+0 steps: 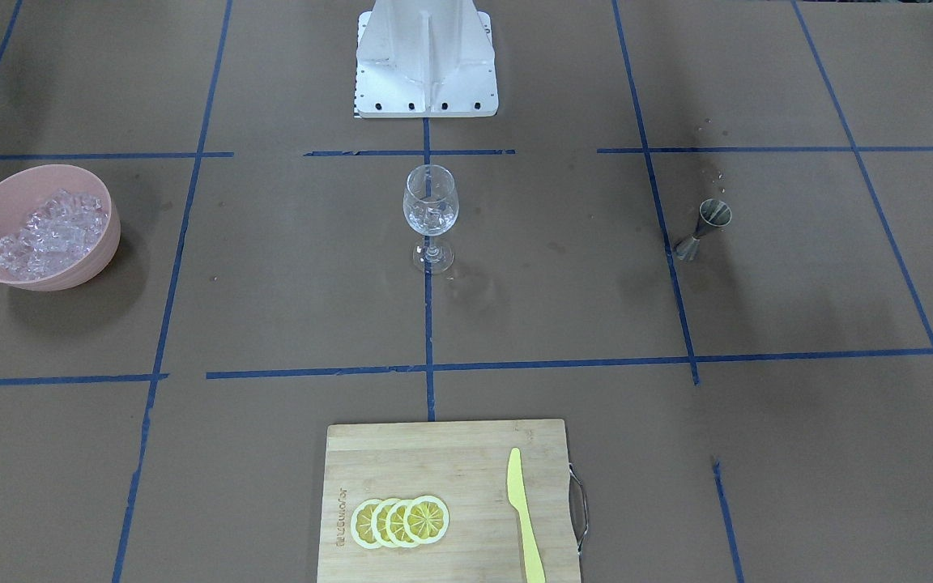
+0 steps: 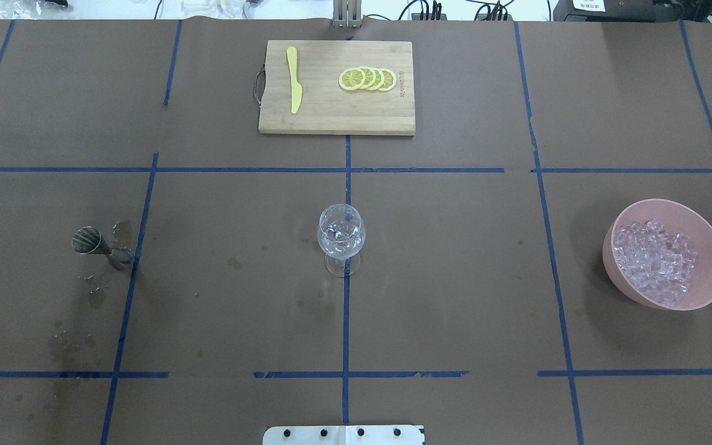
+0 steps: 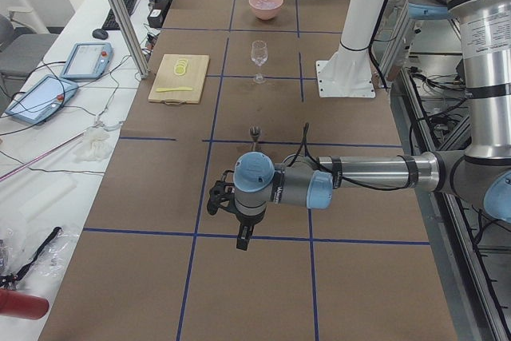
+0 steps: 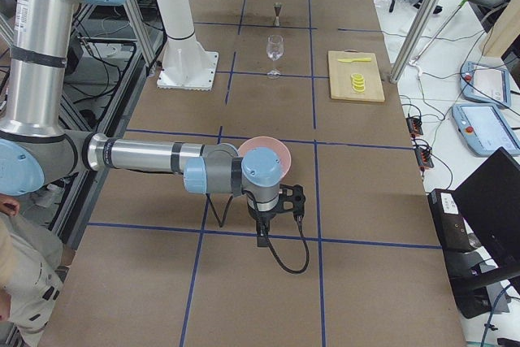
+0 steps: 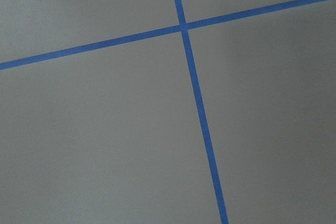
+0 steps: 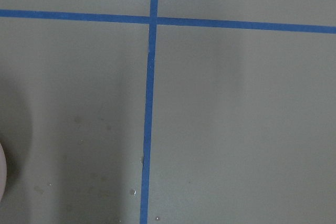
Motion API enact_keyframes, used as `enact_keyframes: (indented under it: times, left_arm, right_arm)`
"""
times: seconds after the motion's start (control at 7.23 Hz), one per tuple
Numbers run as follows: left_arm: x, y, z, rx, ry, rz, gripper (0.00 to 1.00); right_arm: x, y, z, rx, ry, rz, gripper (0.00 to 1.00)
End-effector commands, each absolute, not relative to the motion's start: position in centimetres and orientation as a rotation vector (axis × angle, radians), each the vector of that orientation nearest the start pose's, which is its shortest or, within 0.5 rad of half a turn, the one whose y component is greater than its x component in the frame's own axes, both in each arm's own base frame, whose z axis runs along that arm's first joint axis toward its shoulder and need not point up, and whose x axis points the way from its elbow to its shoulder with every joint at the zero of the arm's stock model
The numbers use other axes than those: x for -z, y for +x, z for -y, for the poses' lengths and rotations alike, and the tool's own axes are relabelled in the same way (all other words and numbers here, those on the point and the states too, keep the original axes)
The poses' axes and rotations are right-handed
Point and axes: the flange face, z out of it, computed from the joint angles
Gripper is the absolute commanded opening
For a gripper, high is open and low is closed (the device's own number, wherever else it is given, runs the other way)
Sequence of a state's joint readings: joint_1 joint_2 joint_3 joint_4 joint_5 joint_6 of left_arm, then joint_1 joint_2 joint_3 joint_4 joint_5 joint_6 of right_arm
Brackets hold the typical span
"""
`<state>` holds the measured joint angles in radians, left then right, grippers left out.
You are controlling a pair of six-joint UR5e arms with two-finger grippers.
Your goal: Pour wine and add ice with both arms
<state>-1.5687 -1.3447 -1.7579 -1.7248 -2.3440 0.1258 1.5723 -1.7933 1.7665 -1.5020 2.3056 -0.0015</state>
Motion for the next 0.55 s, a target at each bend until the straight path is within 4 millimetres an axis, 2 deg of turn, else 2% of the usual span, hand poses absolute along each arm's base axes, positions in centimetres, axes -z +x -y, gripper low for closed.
enact_keyframes:
  times: [0.0, 0.42]
  left_arm:
    - [-65.05, -6.31, 40.5, -0.166, 0.159, -0.765, 1.0]
    - [-64.99, -6.25, 40.58, -0.168, 0.16, -0.765, 1.0]
  right_arm:
    - [-66.09, 6.71, 39.76, 0.013, 0.032, 0.735, 1.0]
    - [-66.59, 6.72, 39.48, 0.02, 0.026, 0.733, 1.0]
